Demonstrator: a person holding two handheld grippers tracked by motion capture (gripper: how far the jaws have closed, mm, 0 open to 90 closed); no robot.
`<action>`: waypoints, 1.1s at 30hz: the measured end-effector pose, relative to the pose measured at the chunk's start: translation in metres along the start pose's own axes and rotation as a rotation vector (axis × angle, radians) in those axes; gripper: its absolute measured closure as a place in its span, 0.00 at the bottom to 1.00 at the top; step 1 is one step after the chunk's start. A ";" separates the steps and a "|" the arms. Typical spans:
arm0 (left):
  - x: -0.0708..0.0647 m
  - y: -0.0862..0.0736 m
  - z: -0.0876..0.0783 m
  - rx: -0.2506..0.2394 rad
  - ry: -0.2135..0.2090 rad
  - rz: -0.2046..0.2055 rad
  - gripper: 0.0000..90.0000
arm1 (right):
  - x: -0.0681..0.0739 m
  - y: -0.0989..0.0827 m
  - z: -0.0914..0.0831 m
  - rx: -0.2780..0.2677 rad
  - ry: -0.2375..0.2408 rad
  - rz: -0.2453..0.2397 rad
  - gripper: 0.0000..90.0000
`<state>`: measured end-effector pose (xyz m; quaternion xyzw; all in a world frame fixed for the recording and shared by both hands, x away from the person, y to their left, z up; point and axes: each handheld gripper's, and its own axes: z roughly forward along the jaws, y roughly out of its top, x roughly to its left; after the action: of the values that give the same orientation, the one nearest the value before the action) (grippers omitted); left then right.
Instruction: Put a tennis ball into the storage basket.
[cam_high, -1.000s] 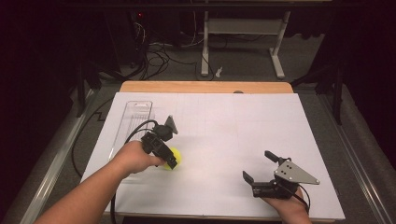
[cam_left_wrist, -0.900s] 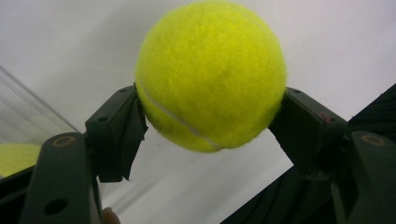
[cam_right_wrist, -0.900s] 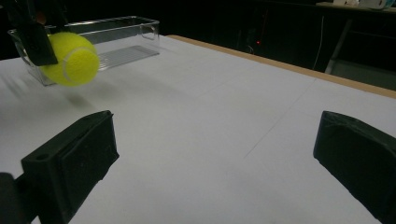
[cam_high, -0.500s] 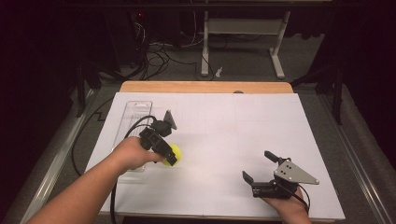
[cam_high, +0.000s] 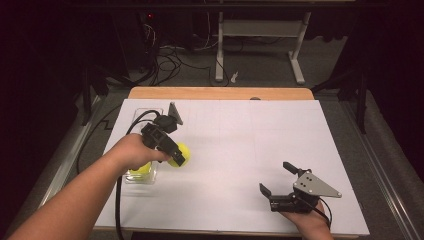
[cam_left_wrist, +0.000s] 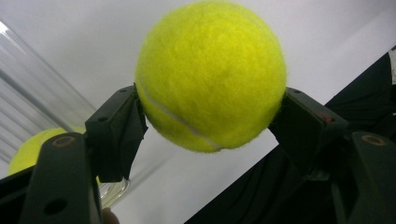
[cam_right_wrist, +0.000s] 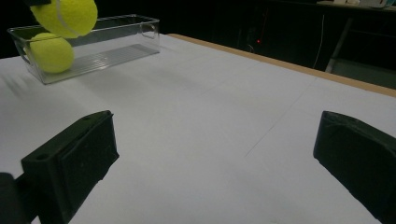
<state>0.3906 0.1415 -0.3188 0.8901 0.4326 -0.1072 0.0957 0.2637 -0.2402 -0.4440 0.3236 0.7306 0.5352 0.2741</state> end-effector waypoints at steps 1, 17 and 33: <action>0.001 0.000 -0.002 -0.004 -0.002 -0.001 0.32 | 0.000 0.000 0.000 0.001 0.000 0.000 0.00; 0.023 0.000 -0.020 -0.024 0.030 -0.073 0.32 | 0.000 0.000 0.000 -0.003 0.001 0.000 0.00; 0.050 -0.007 -0.027 -0.031 0.053 -0.145 0.32 | 0.000 0.000 0.000 -0.002 -0.001 0.003 0.00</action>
<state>0.4182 0.1898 -0.3065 0.8574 0.4998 -0.0835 0.0899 0.2633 -0.2403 -0.4440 0.3245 0.7296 0.5360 0.2741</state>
